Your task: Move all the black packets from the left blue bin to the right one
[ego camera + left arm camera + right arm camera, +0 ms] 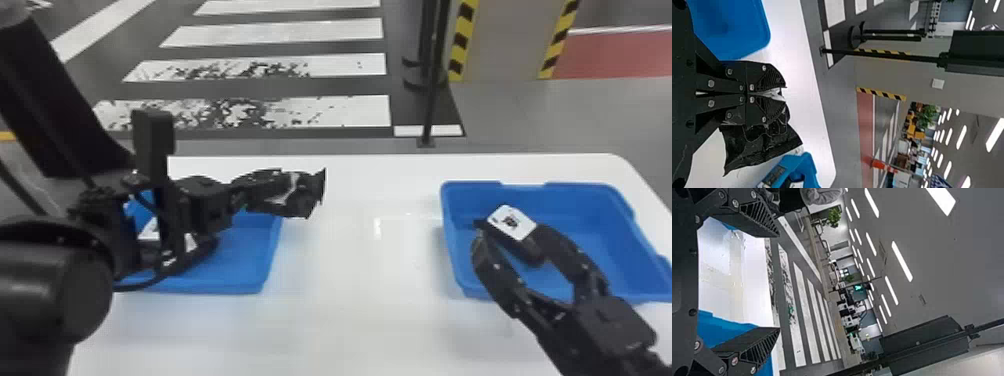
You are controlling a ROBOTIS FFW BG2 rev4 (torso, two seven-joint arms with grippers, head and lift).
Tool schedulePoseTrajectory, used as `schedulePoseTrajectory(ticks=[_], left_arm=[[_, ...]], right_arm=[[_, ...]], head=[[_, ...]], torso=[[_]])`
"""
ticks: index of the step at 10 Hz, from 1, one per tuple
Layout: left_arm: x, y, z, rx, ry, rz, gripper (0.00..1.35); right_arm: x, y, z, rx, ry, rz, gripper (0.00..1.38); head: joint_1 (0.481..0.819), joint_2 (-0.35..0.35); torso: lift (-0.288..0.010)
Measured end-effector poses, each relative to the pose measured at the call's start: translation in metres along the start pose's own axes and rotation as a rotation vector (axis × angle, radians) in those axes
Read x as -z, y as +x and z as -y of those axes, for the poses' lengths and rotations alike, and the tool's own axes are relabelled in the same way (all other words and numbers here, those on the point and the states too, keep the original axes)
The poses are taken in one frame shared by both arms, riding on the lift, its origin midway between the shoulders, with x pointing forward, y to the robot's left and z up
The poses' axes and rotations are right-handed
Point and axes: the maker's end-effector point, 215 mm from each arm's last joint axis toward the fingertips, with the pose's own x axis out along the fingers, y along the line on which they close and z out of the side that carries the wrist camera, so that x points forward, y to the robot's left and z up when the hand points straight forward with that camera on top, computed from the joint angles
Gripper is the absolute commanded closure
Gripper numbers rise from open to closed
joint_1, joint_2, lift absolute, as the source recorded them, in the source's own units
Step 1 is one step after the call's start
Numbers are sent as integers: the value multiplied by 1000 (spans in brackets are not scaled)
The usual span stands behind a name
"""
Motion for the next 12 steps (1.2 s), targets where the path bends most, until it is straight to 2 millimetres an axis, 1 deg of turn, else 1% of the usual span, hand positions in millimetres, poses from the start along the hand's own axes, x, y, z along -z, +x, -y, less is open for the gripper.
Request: schedulePoseTrajectory(ticks=[2, 4, 6, 7, 8, 9, 10, 11, 12], left_arm=[[-10, 17, 55, 127, 10, 54, 1205], [-13, 30, 102, 230, 10, 72, 1205], [-17, 39, 139, 311, 14, 87, 1205], [-18, 42, 153, 340, 17, 88, 1205], [-18, 43, 164, 367, 15, 88, 1205], [-18, 44, 175, 392, 12, 89, 1205], [-18, 44, 184, 412, 9, 91, 1205], [-19, 44, 190, 425, 11, 94, 1205], [-20, 44, 193, 430, 15, 98, 1205]], right_arm=[[-7, 12, -21, -63, 20, 14, 193], [-7, 22, -40, -117, 48, 18, 193], [-6, 32, -59, -168, 75, 21, 193], [-5, 36, -67, -186, 84, 22, 197], [-2, 39, -70, -196, 88, 20, 213], [-1, 42, -70, -199, 90, 20, 344], [-1, 44, -69, -200, 90, 19, 726], [2, 45, -69, -200, 98, 12, 921], [6, 46, -68, -201, 116, 4, 1174]], head=[[695, 32], [695, -3], [695, -21], [695, -28], [695, -37], [695, -42], [695, -54], [695, -61], [695, -62]], torso=[[-185], [-185], [-185], [-185], [-185], [-185], [-185], [-185], [-185]])
